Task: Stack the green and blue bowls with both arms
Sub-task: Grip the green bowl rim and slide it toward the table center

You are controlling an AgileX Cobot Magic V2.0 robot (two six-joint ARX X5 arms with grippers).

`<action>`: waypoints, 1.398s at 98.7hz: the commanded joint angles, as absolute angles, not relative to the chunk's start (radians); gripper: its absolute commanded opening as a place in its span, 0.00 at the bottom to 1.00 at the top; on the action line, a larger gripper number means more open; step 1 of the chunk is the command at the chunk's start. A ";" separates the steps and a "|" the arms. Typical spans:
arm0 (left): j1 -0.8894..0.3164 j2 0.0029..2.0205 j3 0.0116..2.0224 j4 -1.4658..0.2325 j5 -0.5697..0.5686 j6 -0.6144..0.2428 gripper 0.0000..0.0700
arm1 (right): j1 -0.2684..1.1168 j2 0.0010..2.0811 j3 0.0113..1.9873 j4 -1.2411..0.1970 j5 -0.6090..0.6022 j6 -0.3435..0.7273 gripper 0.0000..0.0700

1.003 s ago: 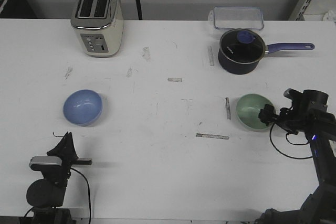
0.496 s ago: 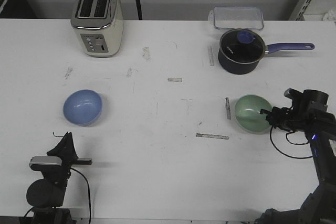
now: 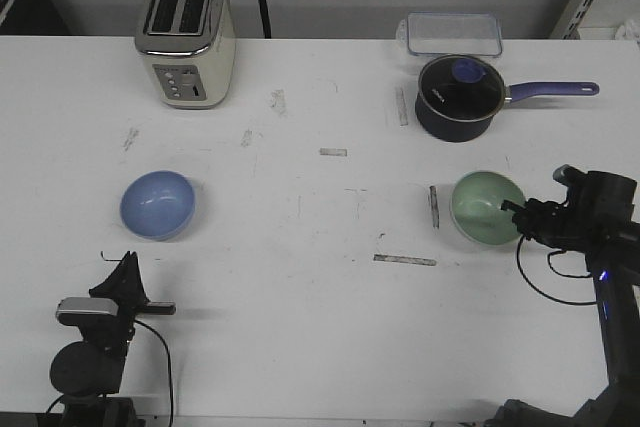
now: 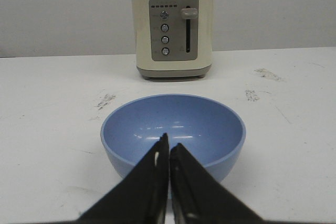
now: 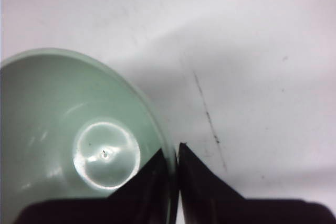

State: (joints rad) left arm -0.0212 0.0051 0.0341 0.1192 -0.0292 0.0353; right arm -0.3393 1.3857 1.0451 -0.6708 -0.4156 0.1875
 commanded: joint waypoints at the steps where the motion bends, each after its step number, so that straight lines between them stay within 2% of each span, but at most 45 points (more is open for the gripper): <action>1: -0.022 0.003 0.012 0.132 -0.030 0.040 0.00 | -0.337 1.378 1.056 -0.665 -0.418 0.228 0.01; 15: -0.022 0.003 0.012 0.132 -0.030 0.040 0.00 | -0.293 1.346 1.056 -0.665 -0.403 0.282 0.01; 29: -0.022 0.003 0.012 0.132 -0.030 0.040 0.00 | -0.203 1.343 1.056 -0.675 -0.316 0.369 0.01; 30: -0.022 0.003 0.012 0.132 -0.030 0.040 0.00 | -0.121 1.343 1.056 -0.687 -0.247 0.424 0.01; 31: -0.022 0.003 0.012 0.132 -0.030 0.040 0.00 | -0.112 1.343 1.056 -0.688 -0.238 0.430 0.01; 32: -0.022 0.003 0.012 0.132 -0.030 0.040 0.00 | -0.018 1.343 1.056 -0.695 -0.171 0.511 0.01; 57: -0.022 0.003 0.012 0.132 -0.030 0.040 0.00 | 0.210 1.346 1.056 -0.680 -0.076 0.678 0.01; 74: -0.022 0.003 0.012 0.132 -0.030 0.040 0.00 | 0.321 1.375 1.057 -0.652 -0.070 0.744 0.01; 105: -0.022 0.003 0.012 0.132 -0.030 0.040 0.00 | 0.478 1.507 1.149 -0.642 -0.052 0.783 0.01; 138: -0.022 0.003 0.012 0.132 -0.030 0.040 0.00 | 0.566 1.579 1.201 -0.634 -0.014 0.815 0.01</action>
State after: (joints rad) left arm -0.0212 0.0051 0.0341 0.1192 -0.0292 0.0353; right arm 0.5518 1.5570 1.1812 -0.6434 -0.0223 0.7948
